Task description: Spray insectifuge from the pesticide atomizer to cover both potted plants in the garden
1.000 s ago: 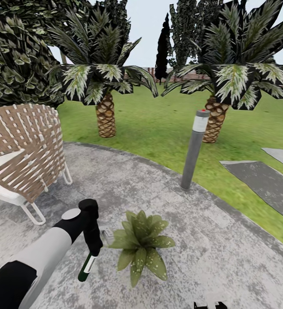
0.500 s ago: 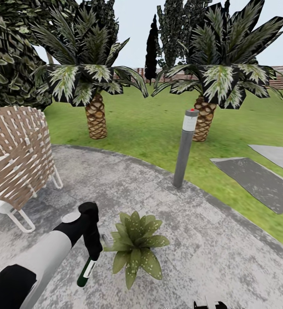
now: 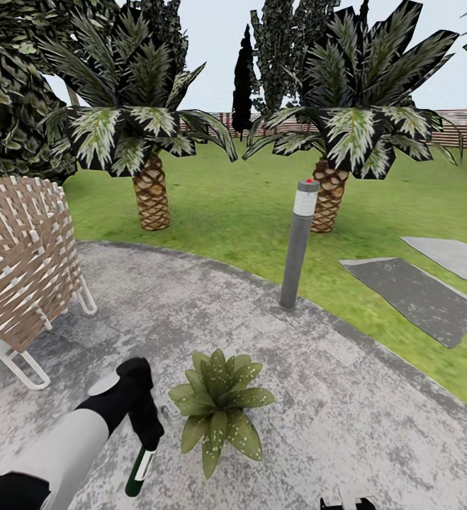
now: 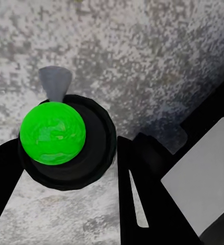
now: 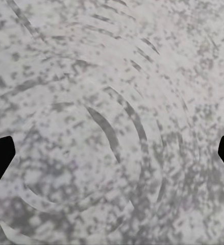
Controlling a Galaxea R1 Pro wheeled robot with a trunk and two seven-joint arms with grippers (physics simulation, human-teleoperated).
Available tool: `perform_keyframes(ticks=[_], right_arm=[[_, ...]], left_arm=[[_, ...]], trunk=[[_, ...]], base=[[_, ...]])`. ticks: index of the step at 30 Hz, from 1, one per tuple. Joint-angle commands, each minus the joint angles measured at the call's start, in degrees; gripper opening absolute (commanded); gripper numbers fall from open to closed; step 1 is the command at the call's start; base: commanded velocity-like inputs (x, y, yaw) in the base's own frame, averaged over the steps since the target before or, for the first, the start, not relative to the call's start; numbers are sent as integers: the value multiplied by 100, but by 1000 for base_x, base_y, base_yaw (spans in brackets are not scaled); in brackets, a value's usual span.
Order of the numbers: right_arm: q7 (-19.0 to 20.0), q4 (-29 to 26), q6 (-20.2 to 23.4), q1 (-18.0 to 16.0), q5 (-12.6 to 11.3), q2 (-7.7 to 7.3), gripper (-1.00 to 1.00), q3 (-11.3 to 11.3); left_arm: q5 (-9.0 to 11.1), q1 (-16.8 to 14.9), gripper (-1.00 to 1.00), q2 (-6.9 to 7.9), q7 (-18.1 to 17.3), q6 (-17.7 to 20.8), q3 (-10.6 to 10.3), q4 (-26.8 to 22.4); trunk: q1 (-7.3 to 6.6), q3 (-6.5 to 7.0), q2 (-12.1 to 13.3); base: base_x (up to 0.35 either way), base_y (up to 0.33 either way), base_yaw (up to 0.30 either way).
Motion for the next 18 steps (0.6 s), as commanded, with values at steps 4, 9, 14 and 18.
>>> perform_keyframes(ticks=[4,9,14,18], right_arm=[[-11,1,-16,-2,-51,0,100,54],[-10,1,-15,-2,-50,6,100,57],[-10,1,-15,-2,-49,8,100,58],[-10,-7,-15,-2,-54,13,100,58]], left_arm=[[-17,8,-100,-7,-45,60,-27,-6],[-16,10,-100,-26,93,60,139,122],[9,10,-100,-70,682,52,512,197],[182,12,-100,-93,887,51,523,188]], trunk=[[-2,-5,-2],[-2,-5,-2],[-2,-5,-2],[-2,-5,-2]], base=[[-236,0,0],[-268,13,0],[-17,3,0],[0,0,0]])
